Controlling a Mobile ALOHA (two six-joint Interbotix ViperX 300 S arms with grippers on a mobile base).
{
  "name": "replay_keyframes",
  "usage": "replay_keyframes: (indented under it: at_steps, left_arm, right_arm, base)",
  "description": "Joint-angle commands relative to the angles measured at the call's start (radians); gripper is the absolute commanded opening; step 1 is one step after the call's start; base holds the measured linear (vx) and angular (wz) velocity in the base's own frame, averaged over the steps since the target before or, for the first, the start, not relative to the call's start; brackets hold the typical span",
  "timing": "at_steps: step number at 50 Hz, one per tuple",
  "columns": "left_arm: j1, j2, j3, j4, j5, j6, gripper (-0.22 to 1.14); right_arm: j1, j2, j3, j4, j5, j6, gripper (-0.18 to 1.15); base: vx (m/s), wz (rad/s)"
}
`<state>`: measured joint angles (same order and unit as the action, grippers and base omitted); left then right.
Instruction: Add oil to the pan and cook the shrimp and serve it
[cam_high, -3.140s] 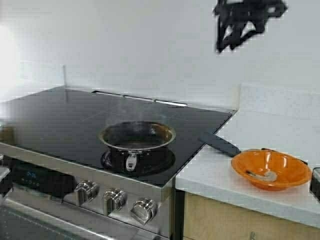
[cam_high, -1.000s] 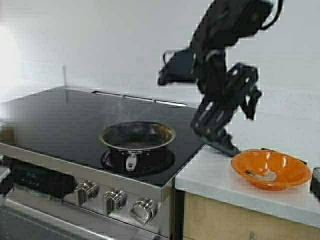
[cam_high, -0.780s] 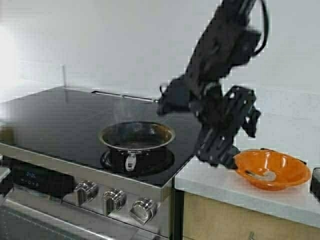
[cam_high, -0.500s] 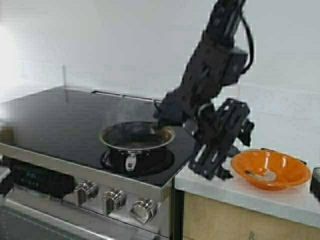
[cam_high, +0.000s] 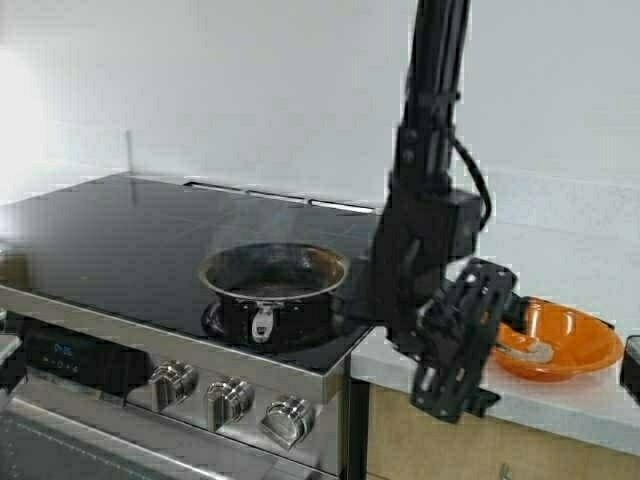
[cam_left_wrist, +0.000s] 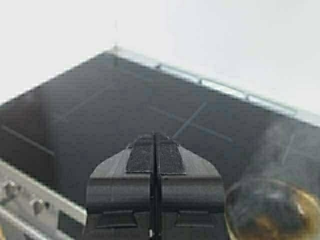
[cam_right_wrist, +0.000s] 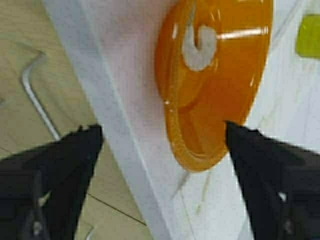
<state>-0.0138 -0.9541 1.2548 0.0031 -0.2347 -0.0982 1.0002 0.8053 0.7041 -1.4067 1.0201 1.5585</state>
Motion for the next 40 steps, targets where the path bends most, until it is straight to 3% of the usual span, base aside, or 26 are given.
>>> replay_keyframes:
  at_steps: [1,11,17,22,34,37,40]
  left_arm:
    - [0.002,0.005,-0.015,0.003,-0.003,0.0,0.03]
    - [0.002,0.005,-0.014,0.003,-0.003,-0.002,0.03]
    - [0.0,0.005,-0.014,0.003,-0.003,-0.002,0.03]
    - [0.002,0.006,-0.012,0.003,-0.003,-0.002,0.03]
    - [0.0,0.009,-0.012,0.003,-0.003,-0.002,0.03]
    - [0.002,0.009,-0.012,0.003,-0.003,-0.002,0.03]
    - [0.0,0.009,-0.012,0.003,-0.003,-0.002,0.03]
  right_arm:
    - [-0.029,0.003,-0.006,-0.037,0.035,0.026,1.02]
    - [-0.077,0.011,-0.009,-0.069,0.035,0.043,1.02]
    - [-0.094,0.018,-0.017,-0.084,0.035,0.043,0.94]
    - [-0.094,0.02,-0.021,-0.091,0.034,0.041,0.74]
    - [-0.095,0.035,-0.032,-0.12,0.034,0.034,0.02]
    - [-0.095,0.035,-0.031,-0.121,0.034,0.032,-0.03]
    - [-0.095,0.035,-0.034,-0.121,0.034,0.029,0.03]
  base:
    - [0.0,0.0]
    - [0.0,0.0]
    - [0.0,0.0]
    - [0.0,0.0]
    - [0.0,0.0]
    - [0.0,0.0]
    - [0.0,0.0]
